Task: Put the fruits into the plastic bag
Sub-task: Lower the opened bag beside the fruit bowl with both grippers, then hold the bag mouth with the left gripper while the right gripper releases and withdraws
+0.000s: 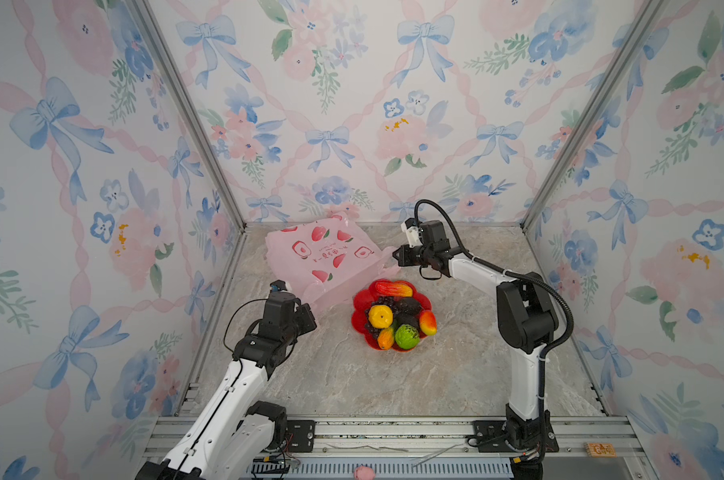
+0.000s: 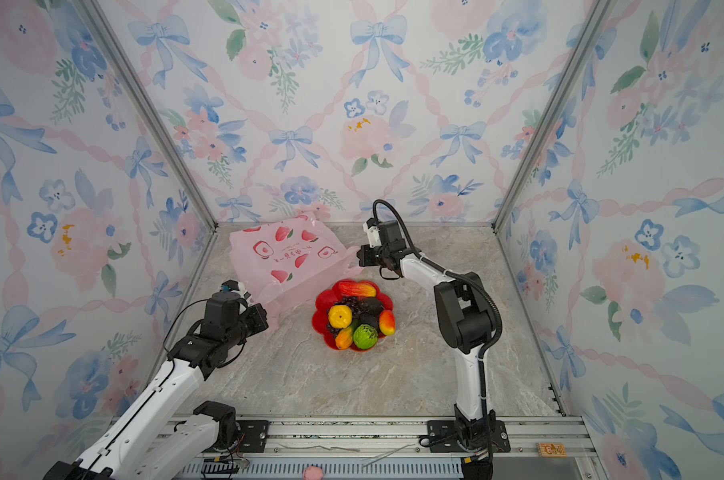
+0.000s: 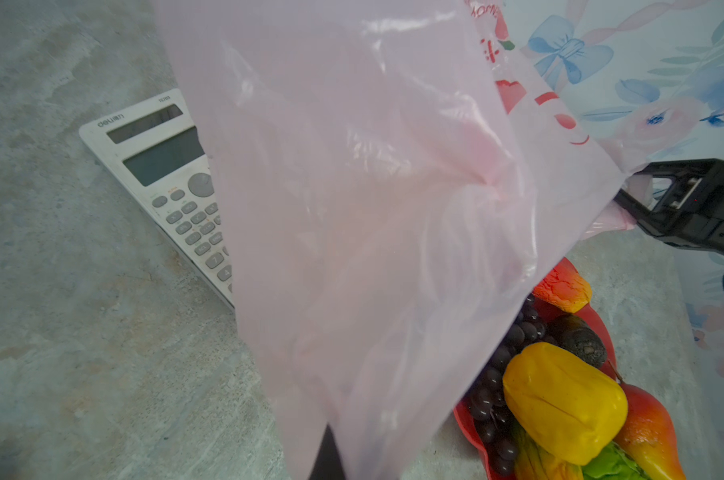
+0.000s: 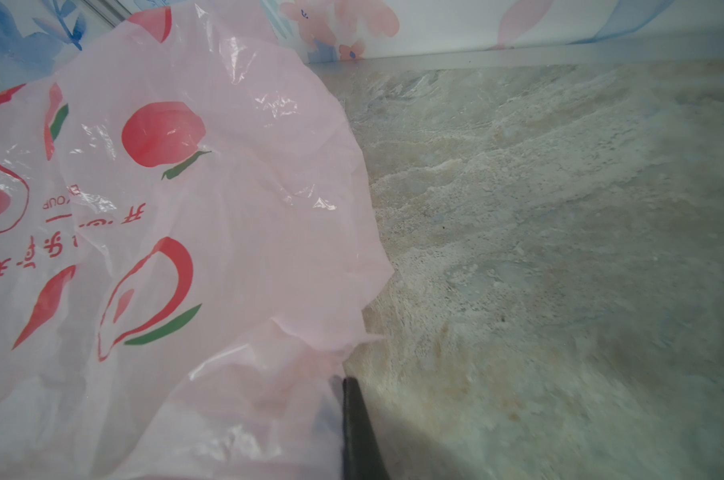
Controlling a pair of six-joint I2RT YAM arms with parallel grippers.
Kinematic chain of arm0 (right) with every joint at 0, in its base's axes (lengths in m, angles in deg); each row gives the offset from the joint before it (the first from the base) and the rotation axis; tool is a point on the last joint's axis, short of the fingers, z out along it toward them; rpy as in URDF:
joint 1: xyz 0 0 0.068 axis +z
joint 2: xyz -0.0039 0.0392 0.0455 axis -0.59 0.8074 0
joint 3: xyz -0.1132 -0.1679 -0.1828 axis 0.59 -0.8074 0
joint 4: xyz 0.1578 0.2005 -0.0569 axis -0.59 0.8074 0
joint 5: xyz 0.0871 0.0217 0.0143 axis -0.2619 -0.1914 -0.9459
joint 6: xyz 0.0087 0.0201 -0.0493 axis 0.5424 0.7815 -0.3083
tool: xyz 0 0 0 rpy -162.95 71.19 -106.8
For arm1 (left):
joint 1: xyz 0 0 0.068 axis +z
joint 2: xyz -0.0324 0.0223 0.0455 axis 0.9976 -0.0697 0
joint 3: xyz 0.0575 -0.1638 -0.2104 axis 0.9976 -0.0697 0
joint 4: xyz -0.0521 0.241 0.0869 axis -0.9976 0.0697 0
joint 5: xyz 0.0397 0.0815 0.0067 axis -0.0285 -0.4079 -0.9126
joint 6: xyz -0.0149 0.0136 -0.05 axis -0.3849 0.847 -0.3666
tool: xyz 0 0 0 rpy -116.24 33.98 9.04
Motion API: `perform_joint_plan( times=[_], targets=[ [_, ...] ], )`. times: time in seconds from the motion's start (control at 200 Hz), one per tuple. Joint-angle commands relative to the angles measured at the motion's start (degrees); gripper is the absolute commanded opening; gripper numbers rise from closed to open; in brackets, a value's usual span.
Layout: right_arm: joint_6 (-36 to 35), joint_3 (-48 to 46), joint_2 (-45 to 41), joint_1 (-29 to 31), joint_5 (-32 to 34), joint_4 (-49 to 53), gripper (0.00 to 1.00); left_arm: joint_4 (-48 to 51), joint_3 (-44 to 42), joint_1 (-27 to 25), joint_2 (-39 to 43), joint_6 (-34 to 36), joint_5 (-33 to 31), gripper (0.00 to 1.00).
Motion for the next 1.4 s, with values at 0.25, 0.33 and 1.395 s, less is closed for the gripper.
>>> perform_joint_plan(
  times=[0.25,0.33,1.395],
  targets=[
    [0.0,2.7,-0.6,-2.0,0.1,0.1,0.01,-2.3,2.5,-1.8,-4.1,-2.0,-0.2,0.00],
    [-0.1,2.6,-0.7,-2.3,-0.2,0.3,0.06,-2.6,2.9,-2.1,-5.0,-1.9,-0.2,0.00],
    [-3.0,13.5,-21.8,-5.9,-1.9,48.0,0.91,-4.3,5.9,-2.9,-8.4,-2.9,1.0,0.00]
  ],
)
